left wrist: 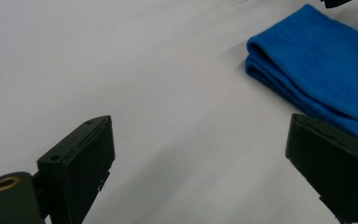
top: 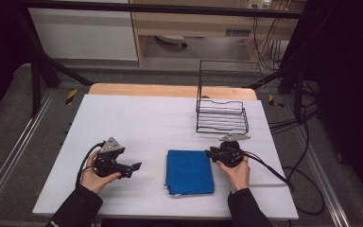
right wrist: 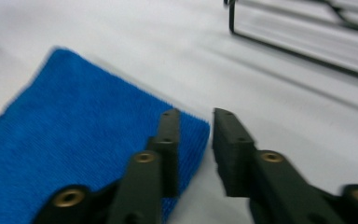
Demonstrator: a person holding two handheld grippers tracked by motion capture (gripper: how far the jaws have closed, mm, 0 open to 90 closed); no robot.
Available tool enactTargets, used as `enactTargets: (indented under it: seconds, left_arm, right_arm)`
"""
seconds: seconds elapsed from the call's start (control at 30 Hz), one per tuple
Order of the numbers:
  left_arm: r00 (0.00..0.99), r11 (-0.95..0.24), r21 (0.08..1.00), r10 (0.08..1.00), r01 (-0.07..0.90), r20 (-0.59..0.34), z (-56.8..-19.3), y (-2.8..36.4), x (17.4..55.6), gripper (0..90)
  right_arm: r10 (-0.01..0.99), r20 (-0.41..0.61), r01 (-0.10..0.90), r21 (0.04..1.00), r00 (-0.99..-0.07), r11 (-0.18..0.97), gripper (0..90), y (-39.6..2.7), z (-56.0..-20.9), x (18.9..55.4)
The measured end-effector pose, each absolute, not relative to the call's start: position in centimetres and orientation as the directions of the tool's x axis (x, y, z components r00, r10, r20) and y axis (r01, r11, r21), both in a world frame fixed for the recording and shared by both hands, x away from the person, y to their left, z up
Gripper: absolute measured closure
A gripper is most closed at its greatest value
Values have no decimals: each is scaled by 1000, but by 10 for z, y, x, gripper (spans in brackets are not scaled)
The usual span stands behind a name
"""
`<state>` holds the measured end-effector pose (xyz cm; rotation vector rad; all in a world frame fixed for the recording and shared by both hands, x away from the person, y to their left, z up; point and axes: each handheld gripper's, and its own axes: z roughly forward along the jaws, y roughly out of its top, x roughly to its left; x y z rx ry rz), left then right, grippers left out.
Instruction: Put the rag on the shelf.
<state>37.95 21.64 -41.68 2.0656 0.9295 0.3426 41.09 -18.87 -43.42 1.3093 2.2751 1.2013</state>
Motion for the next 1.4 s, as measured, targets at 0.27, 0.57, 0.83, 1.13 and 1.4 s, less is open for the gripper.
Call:
enactTargets:
  seconds: [0.27, 0.57, 0.83, 1.13, 1.4]
  left_arm:
    - [672, -349, 785, 732, 511, -112, -402, 180, 401, 154]
    - [670, -387, 743, 735, 546, -109, -412, 122, 428, 285]
    - [686, -444, 671, 715, 594, -134, -431, 104, 436, 475]
    - [710, -468, 660, 689, 588, -143, -443, 101, 431, 618]
    - [728, -479, 664, 670, 575, -147, -445, 98, 426, 732]
  right_arm:
    - [781, 189, 552, 802, -595, 226, 363, -204, -425, 405]
    - [778, 198, 551, 805, -597, 218, 263, -212, -429, 406]
    - [774, 195, 563, 791, -602, 238, 263, -208, -433, 407]
    - [767, 209, 567, 790, -606, 233, 297, -205, -437, 411]
    - [763, 184, 577, 766, -620, 284, 394, -195, -442, 419]
